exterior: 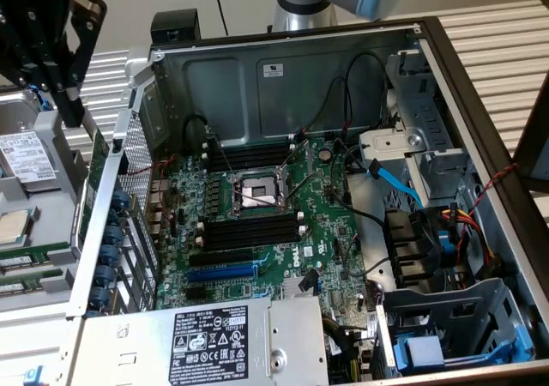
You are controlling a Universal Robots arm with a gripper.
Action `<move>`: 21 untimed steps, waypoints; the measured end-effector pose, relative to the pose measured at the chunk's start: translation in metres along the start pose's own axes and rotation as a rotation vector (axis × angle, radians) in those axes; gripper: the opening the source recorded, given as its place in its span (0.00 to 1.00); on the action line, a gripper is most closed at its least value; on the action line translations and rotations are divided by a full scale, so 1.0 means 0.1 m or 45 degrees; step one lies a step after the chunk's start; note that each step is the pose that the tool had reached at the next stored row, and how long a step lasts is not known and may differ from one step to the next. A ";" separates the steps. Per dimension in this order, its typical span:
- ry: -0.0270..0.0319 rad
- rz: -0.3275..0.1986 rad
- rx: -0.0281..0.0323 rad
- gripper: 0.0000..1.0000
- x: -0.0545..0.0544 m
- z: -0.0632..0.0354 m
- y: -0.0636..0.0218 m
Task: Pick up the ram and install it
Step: 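Reach for the ram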
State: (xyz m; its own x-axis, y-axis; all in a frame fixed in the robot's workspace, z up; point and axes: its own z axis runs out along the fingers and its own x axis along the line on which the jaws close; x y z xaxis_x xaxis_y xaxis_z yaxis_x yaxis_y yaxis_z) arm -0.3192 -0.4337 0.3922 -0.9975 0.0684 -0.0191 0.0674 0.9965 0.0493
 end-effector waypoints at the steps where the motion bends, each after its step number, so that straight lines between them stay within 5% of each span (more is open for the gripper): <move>1: 0.0000 0.000 0.0000 0.11 0.04 0.000 -0.006; 21: 0.0008 -0.004 -0.0001 0.11 0.83 0.005 -0.099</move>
State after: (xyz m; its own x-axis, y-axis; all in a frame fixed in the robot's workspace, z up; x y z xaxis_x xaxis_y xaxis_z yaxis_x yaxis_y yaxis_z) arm -0.4022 -0.4379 0.3897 -0.9977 0.0651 -0.0186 0.0641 0.9967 0.0493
